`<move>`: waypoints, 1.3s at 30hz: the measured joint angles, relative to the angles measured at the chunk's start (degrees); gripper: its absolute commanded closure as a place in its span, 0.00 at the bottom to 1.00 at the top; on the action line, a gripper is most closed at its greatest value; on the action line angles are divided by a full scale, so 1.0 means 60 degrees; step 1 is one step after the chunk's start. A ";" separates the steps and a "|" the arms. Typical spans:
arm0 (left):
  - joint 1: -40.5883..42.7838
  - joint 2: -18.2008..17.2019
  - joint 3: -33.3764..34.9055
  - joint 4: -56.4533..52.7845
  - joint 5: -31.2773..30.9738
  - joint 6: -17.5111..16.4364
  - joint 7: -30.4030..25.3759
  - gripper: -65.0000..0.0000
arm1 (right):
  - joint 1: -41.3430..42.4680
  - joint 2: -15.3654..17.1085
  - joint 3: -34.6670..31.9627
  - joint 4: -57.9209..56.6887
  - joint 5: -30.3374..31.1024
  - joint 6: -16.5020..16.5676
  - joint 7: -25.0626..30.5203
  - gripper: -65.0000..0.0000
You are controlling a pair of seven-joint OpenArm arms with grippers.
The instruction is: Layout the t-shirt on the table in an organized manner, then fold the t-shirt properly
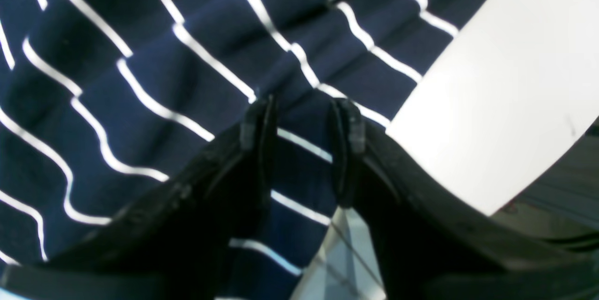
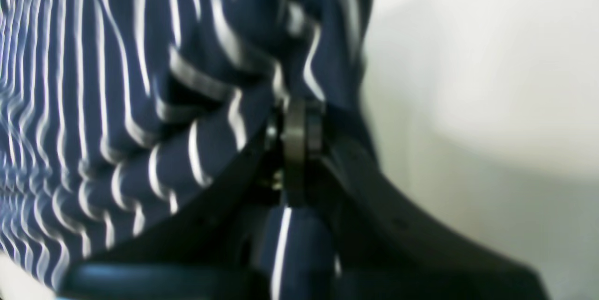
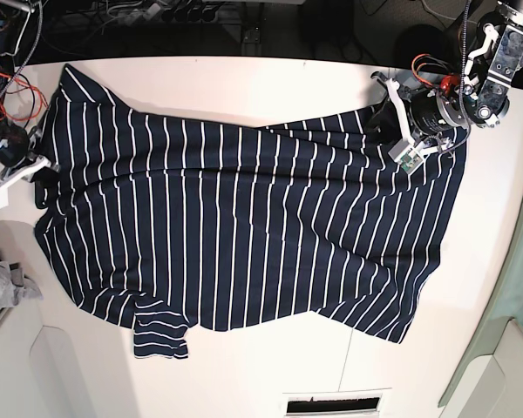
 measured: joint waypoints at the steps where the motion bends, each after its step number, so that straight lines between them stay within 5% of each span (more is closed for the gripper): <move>1: 0.0000 0.0000 0.0000 0.0000 0.0004 0.0007 0.0000 0.65 | 0.0251 0.0004 -0.0022 -0.0113 -0.0007 -0.0022 0.0069 1.00; 7: 0.0000 0.0000 0.0000 0.0000 0.0004 0.0025 0.0007 0.65 | 0.1257 0.0007 -0.0098 -0.0248 0.0044 0.0022 0.0091 1.00; 11: 0.0018 0.0000 0.0000 0.0000 0.0007 0.0025 0.0004 0.65 | 0.1290 0.0138 -0.0036 -0.0087 0.0244 -0.0616 -0.0954 0.55; 13: 0.0055 0.0000 0.0000 0.0000 0.0007 0.0029 -0.0029 0.65 | 0.1202 0.0189 0.0277 -0.0058 0.0251 -0.0645 -0.1585 0.46; 22: 0.0109 -0.0007 -0.0011 0.0004 0.0022 0.0058 -0.0029 0.65 | -0.0648 0.0736 0.2204 0.1129 0.1727 -0.0259 -0.2565 0.47; 32: 0.0135 -0.0022 -0.0022 0.0000 -0.0200 0.0095 -0.0069 0.65 | -0.2943 0.0546 0.2091 0.1475 0.2830 0.0353 -0.3045 0.47; 39: 0.0135 -0.0022 -0.0022 -0.0015 -0.0193 0.0098 -0.0178 0.65 | -0.3195 0.0066 0.2098 0.1657 0.3005 0.0481 -0.2871 0.47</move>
